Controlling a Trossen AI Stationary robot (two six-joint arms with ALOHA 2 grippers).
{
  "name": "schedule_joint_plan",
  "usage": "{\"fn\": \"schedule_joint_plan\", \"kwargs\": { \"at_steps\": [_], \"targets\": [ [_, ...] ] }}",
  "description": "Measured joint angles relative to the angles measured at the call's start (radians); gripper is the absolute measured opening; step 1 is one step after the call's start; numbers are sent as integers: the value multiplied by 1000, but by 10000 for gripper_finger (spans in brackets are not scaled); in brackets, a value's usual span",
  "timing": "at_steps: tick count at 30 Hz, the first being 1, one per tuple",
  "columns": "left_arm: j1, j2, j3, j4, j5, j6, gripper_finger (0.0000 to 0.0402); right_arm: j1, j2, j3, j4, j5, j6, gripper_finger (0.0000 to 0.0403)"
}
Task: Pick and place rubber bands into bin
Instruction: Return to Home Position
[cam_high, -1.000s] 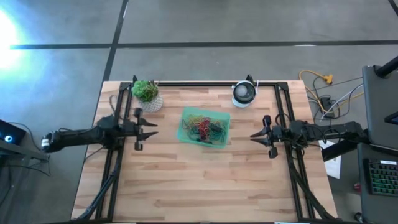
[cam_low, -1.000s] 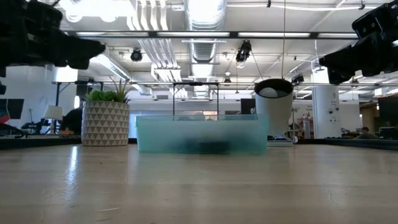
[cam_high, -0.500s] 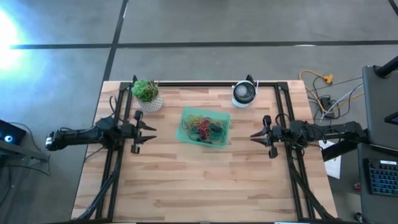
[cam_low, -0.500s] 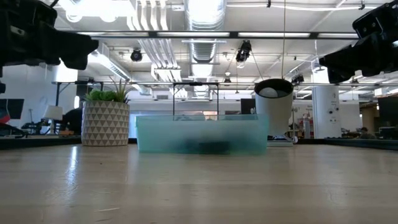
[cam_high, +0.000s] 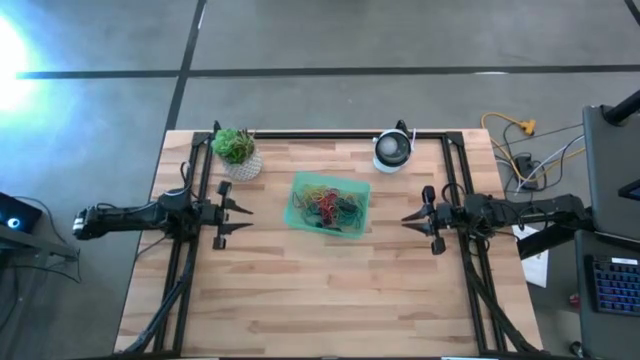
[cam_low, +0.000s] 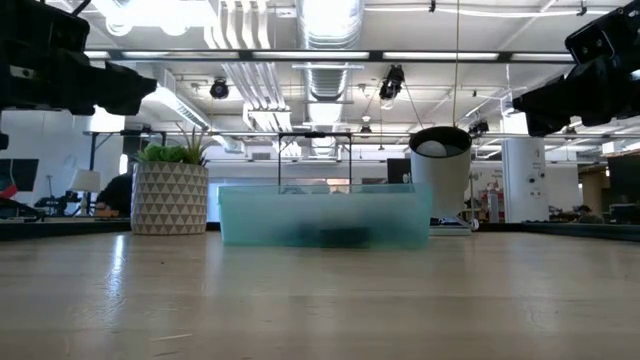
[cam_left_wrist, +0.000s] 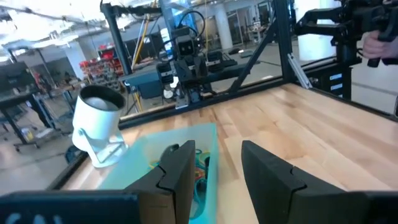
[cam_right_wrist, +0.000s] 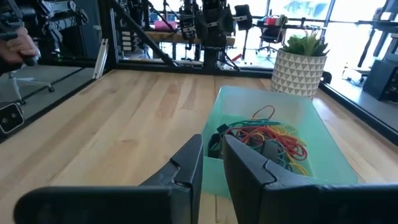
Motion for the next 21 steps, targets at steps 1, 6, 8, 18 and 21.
{"fn": "schedule_joint_plan", "kwargs": {
  "at_steps": [1, 6, 8, 18, 21],
  "targets": [
    [0, 6, 0, 0, 0, -11, 116, 0, 3, 0, 0, 0, 0, 57],
    [0, 32, 0, 0, 0, -15, 116, 0, 7, 0, 9, 30, 2, 57],
    [0, 41, 0, 0, 0, -15, 116, 0, 8, -6, 52, 92, 27, 57],
    [0, 67, 0, 2, 1, -94, 116, 44, -70, -8, 137, -95, -117, 57],
    [0, 66, 0, 2, 1, -95, 116, 44, -117, -9, 65, 35, -80, 57]
  ]
}}
